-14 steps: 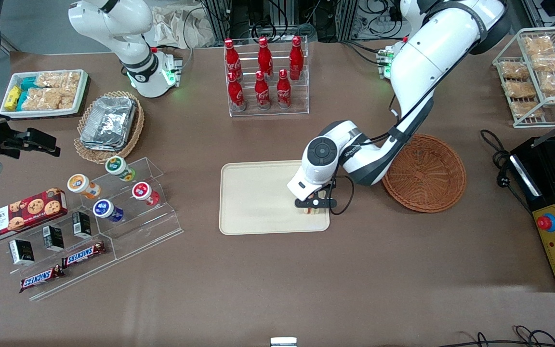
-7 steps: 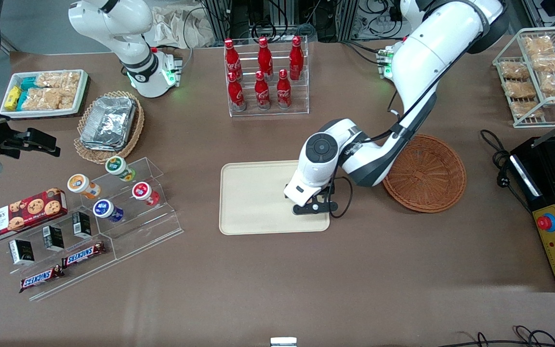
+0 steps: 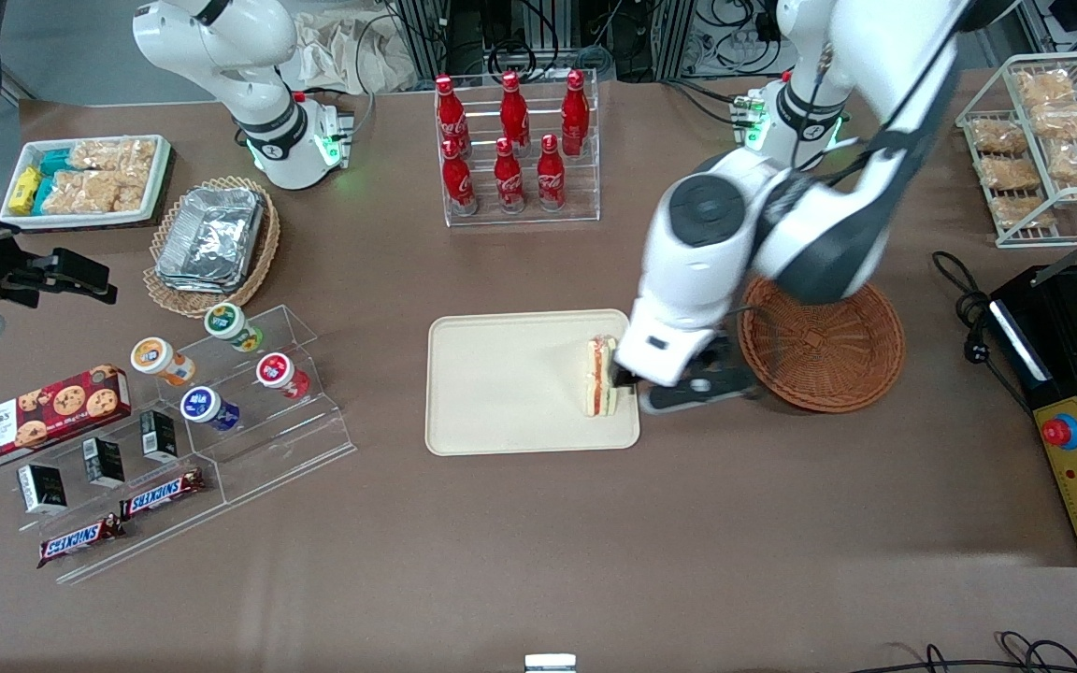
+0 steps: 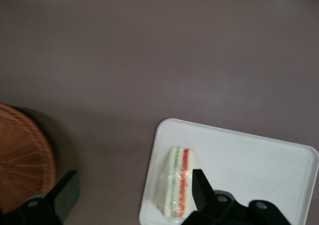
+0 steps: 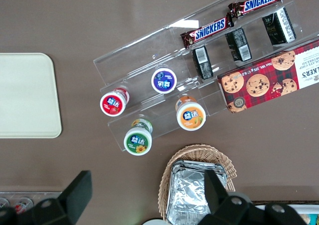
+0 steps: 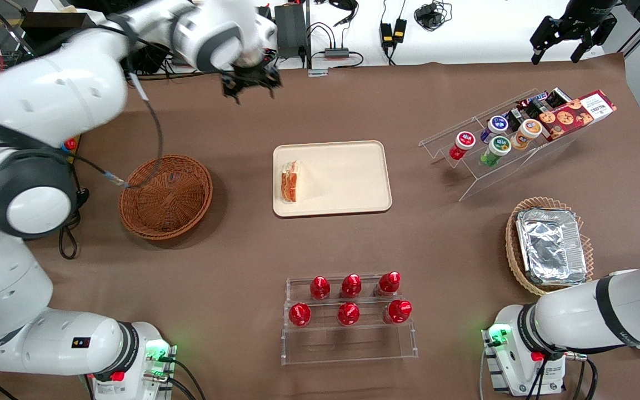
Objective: Place sandwich from basket to tray
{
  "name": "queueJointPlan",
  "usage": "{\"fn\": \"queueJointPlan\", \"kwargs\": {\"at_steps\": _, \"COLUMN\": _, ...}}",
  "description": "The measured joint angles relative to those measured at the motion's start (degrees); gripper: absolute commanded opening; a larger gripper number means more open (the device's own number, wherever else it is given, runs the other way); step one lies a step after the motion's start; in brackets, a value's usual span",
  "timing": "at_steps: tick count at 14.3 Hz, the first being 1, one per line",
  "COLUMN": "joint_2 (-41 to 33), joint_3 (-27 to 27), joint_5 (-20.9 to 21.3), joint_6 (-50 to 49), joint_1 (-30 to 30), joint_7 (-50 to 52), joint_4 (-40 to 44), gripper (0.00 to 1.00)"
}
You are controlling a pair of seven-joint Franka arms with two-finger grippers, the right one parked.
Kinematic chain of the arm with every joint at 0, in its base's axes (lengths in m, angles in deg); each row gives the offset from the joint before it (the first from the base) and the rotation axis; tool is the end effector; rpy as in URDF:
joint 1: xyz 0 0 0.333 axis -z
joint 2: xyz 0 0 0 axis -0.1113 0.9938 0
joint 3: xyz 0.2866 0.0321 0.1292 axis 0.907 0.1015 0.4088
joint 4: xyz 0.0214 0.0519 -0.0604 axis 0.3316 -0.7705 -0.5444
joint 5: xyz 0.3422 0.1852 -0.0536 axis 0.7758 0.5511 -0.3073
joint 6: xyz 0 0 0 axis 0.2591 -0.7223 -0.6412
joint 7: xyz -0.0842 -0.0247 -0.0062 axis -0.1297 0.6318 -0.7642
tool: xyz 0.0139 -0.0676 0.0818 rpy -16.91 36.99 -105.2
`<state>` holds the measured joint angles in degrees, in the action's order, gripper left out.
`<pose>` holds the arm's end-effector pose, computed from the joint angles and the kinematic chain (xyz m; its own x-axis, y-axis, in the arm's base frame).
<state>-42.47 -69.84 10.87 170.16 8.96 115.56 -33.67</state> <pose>0.5939 -0.3260 0.4831 0.9596 0.2517 0.1256 0.2518 -0.9677 0.0151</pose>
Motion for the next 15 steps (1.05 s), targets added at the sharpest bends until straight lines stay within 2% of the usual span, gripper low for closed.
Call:
{"fn": "queueJointPlan", "kwargs": {"at_steps": 4, "joint_2": -9.7, "joint_3": 0.4, "joint_5": -6.3, "joint_6": -9.3, "joint_1": -10.3, "joint_7": -12.4, "joint_4": 0.4, "gripper": 1.00}}
{"fn": "queueJointPlan", "kwargs": {"at_steps": 5, "joint_2": -11.4, "joint_3": 2.3, "joint_5": -7.8, "joint_6": -11.1, "joint_1": -11.3, "joint_7": -16.5, "joint_4": 0.4, "gripper": 1.00}}
{"fn": "queueJointPlan", "kwargs": {"at_steps": 6, "joint_2": -13.0, "joint_3": 6.3, "joint_5": -10.0, "joint_6": -12.6, "joint_1": -10.8, "joint_7": -21.9, "joint_4": 0.4, "gripper": 1.00}}
{"fn": "queueJointPlan", "kwargs": {"at_steps": 8, "joint_2": -16.5, "joint_3": 19.1, "joint_5": -14.4, "joint_6": -15.6, "joint_1": -5.6, "joint_7": -35.1, "joint_4": 0.3, "gripper": 1.00}}
{"fn": "queueJointPlan", "kwargs": {"at_steps": 10, "joint_2": -19.7, "joint_3": 31.4, "joint_5": -15.9, "joint_6": -19.8, "joint_1": 0.8, "joint_7": -50.1, "joint_4": -0.1, "gripper": 1.00}}
{"fn": "queueJointPlan", "kwargs": {"at_steps": 11, "joint_2": -20.9, "joint_3": 35.0, "joint_5": -16.1, "joint_6": -21.3, "joint_1": 2.4, "joint_7": -56.8, "joint_4": -0.3, "gripper": 1.00}}
{"fn": "queueJointPlan", "kwargs": {"at_steps": 13, "joint_2": -22.1, "joint_3": 37.2, "joint_5": -16.1, "joint_6": -22.1, "joint_1": 3.0, "joint_7": -61.7, "joint_4": -0.7, "gripper": 1.00}}
{"fn": "queueJointPlan", "kwargs": {"at_steps": 15, "joint_2": -21.8, "joint_3": 36.9, "joint_5": -16.1, "joint_6": -21.9, "joint_1": 3.7, "joint_7": -59.7, "joint_4": -0.7, "gripper": 1.00}}
